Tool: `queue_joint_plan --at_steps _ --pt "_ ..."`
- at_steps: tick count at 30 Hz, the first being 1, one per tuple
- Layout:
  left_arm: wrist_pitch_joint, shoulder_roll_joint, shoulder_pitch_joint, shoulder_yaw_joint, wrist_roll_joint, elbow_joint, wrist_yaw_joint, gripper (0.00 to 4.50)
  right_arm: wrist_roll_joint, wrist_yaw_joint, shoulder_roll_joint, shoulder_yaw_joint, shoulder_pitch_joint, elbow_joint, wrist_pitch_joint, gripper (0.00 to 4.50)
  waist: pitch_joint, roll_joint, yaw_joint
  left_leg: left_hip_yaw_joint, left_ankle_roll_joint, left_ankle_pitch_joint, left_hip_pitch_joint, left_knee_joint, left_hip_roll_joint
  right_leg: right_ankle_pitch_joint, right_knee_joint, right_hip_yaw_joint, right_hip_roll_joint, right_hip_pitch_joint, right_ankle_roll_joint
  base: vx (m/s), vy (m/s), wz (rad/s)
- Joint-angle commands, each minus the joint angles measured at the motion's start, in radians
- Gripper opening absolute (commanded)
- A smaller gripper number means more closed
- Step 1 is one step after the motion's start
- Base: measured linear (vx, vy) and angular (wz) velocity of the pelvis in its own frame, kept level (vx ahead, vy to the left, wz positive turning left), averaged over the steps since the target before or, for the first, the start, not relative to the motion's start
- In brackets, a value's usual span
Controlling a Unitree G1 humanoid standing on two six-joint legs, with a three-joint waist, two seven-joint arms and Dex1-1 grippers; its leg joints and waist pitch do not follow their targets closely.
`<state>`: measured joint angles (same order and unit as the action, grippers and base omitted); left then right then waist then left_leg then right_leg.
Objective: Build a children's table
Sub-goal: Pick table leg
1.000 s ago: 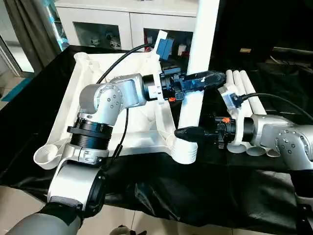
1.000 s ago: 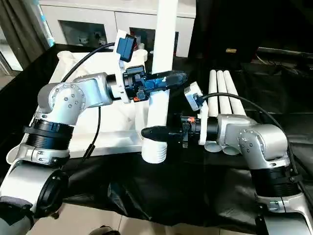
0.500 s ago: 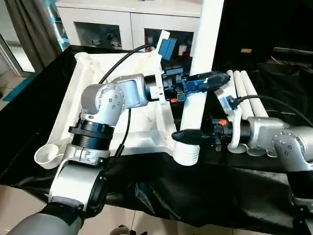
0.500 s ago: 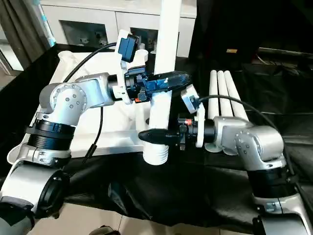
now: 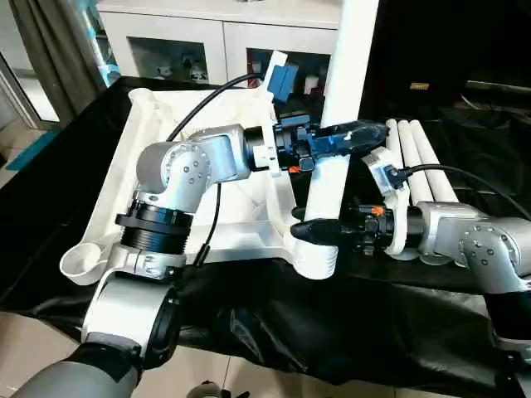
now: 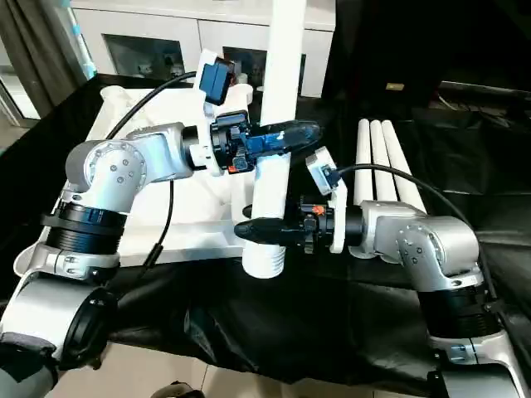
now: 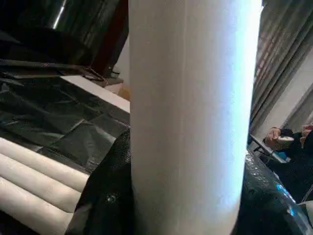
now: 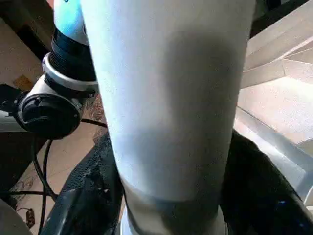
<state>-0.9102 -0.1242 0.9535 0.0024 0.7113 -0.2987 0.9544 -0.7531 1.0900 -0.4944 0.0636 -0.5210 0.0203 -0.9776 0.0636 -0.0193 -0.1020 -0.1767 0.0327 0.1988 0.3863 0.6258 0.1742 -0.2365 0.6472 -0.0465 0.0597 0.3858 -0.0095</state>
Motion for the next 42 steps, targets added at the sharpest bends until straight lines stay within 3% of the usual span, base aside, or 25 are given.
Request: queue_joint_plan --at_steps 1,3,5,12,15,17,22,24,27,28,29,31,33,35,37,40,41,42 --pt "-0.002 -0.001 0.02 -0.008 0.003 0.021 0.016 1.84 0.007 -0.009 -0.007 -0.005 0.003 0.008 0.005 2.24 -0.087 0.015 -0.003 0.018 -0.094 -0.054 -0.014 -0.053 0.049 0.173 -0.055 0.046 0.081 -0.065 -0.309 0.0 0.0 0.0" --pt "0.0 -0.001 0.02 -0.009 0.001 0.021 0.014 1.84 0.007 -0.009 -0.007 -0.004 0.004 0.008 0.005 2.07 -0.087 0.016 -0.003 0.018 -0.094 -0.053 -0.014 -0.053 0.049 0.171 -0.055 0.046 0.082 -0.065 -0.309 0.0 0.0 0.0" --pt "-0.004 0.004 0.024 0.002 0.005 0.016 -0.004 2.4 0.006 -0.01 -0.006 -0.002 0.005 0.007 0.007 2.02 -0.087 0.016 -0.003 0.018 -0.093 -0.053 -0.013 -0.053 0.049 0.169 -0.055 0.046 0.082 -0.065 -0.308 0.0 0.0 0.0" --pt "0.021 0.024 0.032 0.044 0.02 0.01 -0.039 2.97 0.007 -0.011 -0.002 -0.003 0.01 0.008 0.015 1.96 -0.087 0.017 -0.005 0.018 -0.096 -0.057 -0.012 -0.052 0.048 0.173 -0.055 0.046 0.083 -0.066 -0.31 0.0 0.0 0.0" --pt "0.12 0.06 0.03 0.096 0.009 -0.009 -0.102 3.09 0.009 -0.015 0.005 -0.009 0.014 0.01 0.032 1.95 -0.088 0.017 -0.006 0.019 -0.097 -0.05 -0.011 -0.052 0.049 0.18 -0.057 0.045 0.083 -0.068 -0.311 0.0 0.0 0.0" --pt "0.241 0.118 0.052 0.221 0.066 -0.027 -0.191 3.17 0.011 -0.035 0.028 -0.037 0.021 0.002 0.072 1.95 -0.088 0.017 -0.006 0.019 -0.098 -0.045 -0.011 -0.051 0.049 0.18 -0.057 0.045 0.084 -0.068 -0.31 0.0 0.0 0.0" --pt "0.303 0.129 0.082 0.343 0.135 -0.032 -0.257 3.17 0.012 -0.085 0.066 -0.086 0.026 -0.014 0.121 1.95 -0.087 0.015 -0.007 0.02 -0.099 -0.04 -0.012 -0.051 0.048 0.172 -0.056 0.044 0.083 -0.065 -0.309 0.0 0.0 0.0" --pt "0.339 0.108 0.079 0.352 0.111 -0.035 -0.266 3.17 0.021 -0.113 0.084 -0.104 0.027 -0.022 0.149 1.95 -0.086 0.015 -0.006 0.02 -0.101 -0.041 -0.012 -0.051 0.047 0.164 -0.058 0.044 0.082 -0.064 -0.3 0.0 0.0 0.0" --pt "0.413 0.025 0.021 0.26 -0.047 -0.024 -0.235 3.17 0.074 -0.188 0.113 -0.119 0.032 -0.047 0.225 1.95 -0.087 0.007 -0.004 0.023 -0.094 -0.04 -0.015 -0.054 0.05 0.141 -0.06 0.043 0.082 -0.061 -0.281 0.0 0.0 0.0" --pt "0.443 -0.041 -0.039 0.163 -0.148 0.006 -0.169 3.17 0.149 -0.237 0.118 -0.095 0.042 -0.06 0.296 1.95 -0.086 0.004 0.001 0.025 -0.08 -0.045 -0.016 -0.057 0.054 0.126 -0.06 0.043 0.081 -0.058 -0.255 0.0 0.0 0.0" --pt "0.444 -0.045 -0.043 0.157 -0.153 0.008 -0.165 3.17 0.154 -0.239 0.117 -0.093 0.043 -0.061 0.3 1.95 -0.087 0.003 0.002 0.023 -0.074 -0.047 -0.017 -0.057 0.054 0.124 -0.059 0.043 0.081 -0.057 -0.248 0.0 0.0 0.0" --pt "0.485 -0.137 -0.127 0.028 -0.253 0.05 -0.074 3.17 0.257 -0.3 0.12 -0.049 0.06 -0.078 0.393 1.95 -0.089 -0.004 0.004 0.023 -0.048 -0.062 -0.019 -0.058 0.054 0.137 -0.054 0.043 0.081 -0.054 -0.24 0.0 0.0 0.0" --pt "0.556 -0.201 -0.201 -0.05 -0.331 0.061 -0.017 3.17 0.313 -0.383 0.155 -0.046 0.077 -0.101 0.462 1.94 -0.088 -0.007 0.006 0.02 -0.037 -0.046 -0.021 -0.059 0.051 0.131 -0.057 0.044 0.079 -0.052 -0.243 0.0 0.0 0.0" --pt "0.631 -0.257 -0.269 -0.126 -0.402 0.072 0.042 3.17 0.346 -0.437 0.177 -0.049 0.092 -0.111 0.504 1.94 -0.085 -0.003 0.013 0.02 -0.016 -0.006 -0.022 -0.066 0.053 0.1 -0.061 0.046 0.081 -0.051 -0.233 0.0 0.0 0.0" --pt "0.68 -0.311 -0.333 -0.207 -0.446 0.097 0.121 3.17 0.356 -0.494 0.202 -0.074 0.104 -0.112 0.521 1.94 -0.083 0.009 0.017 0.017 -0.005 0.012 -0.024 -0.072 0.055 0.087 -0.059 0.046 0.08 -0.051 -0.234 0.0 0.0 0.0" --pt "0.691 -0.347 -0.385 -0.267 -0.472 0.111 0.182 3.17 0.368 -0.544 0.223 -0.098 0.118 -0.12 0.538 1.94 -0.077 0.003 0.019 0.017 0.006 0.043 -0.025 -0.077 0.055 0.047 -0.061 0.048 0.082 -0.045 -0.232 0.0 0.0 0.0" --pt "0.696 -0.362 -0.403 -0.29 -0.486 0.106 0.206 3.17 0.373 -0.537 0.226 -0.096 0.128 -0.129 0.558 1.94 -0.076 -0.005 0.017 0.017 0.012 0.057 -0.025 -0.077 0.054 0.04 -0.062 0.049 0.083 -0.044 -0.235 0.0 0.0 0.0" --pt "0.705 -0.368 -0.405 -0.3 -0.499 0.091 0.21 3.17 0.378 -0.532 0.225 -0.091 0.135 -0.13 0.566 1.94 -0.075 -0.003 0.017 0.016 0.013 0.065 -0.024 -0.078 0.054 0.033 -0.066 0.05 0.083 -0.045 -0.232 0.0 0.0 0.0"
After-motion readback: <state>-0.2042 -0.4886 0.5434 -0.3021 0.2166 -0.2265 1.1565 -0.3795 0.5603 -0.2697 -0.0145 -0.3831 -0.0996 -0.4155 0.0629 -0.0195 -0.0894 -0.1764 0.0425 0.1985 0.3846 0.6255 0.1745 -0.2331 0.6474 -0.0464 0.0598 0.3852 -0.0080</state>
